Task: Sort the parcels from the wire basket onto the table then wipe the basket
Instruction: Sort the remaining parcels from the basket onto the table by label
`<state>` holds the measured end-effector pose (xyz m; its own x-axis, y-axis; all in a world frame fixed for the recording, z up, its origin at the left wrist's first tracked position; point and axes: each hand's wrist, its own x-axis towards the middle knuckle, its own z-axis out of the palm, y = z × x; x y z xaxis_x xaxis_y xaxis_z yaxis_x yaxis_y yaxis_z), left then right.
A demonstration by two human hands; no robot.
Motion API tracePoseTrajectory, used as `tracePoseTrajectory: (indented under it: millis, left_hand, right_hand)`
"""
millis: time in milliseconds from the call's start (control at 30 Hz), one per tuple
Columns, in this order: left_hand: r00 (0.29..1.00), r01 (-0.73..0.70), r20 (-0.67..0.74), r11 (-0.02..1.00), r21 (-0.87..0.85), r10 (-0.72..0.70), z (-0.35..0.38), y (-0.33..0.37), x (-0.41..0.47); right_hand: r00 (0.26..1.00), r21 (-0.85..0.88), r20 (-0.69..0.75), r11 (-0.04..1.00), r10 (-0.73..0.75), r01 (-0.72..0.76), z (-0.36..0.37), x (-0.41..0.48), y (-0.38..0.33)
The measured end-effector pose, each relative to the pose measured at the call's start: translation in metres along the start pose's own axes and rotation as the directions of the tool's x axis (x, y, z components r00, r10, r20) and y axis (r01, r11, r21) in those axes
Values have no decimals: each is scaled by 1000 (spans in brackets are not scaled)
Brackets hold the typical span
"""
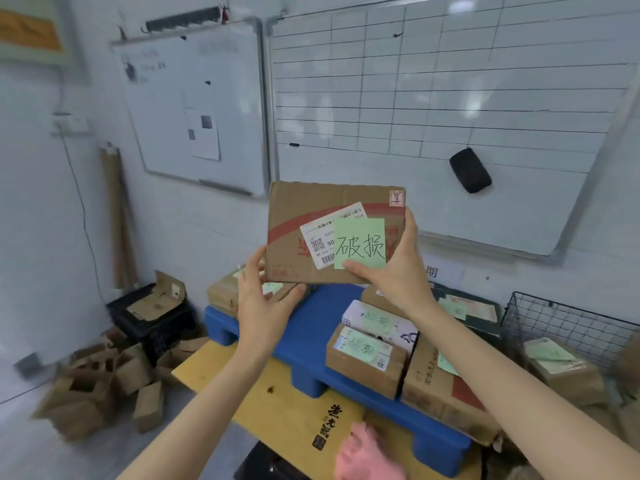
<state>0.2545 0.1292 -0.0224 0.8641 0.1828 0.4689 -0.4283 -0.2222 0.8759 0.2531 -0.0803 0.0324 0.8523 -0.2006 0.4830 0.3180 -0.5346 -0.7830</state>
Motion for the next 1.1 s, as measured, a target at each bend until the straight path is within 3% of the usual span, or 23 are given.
tracePoseTrajectory:
  millis: [233, 500, 1100]
  left_hand:
    - [1000, -2, -16, 999, -32, 2, -76, -23, 51]
    - [1000, 15, 27, 998, -60, -14, -112, -54, 115]
    - [999, 39, -12, 999, -13, -39, -49, -135, 292]
  right_hand:
    - [993, 58, 103, 997, -54, 48, 74, 29, -27]
    - [966, 101, 241, 993, -90, 67, 116, 73, -28]
    - [997, 183, 35, 981, -67, 59, 214, 232, 42]
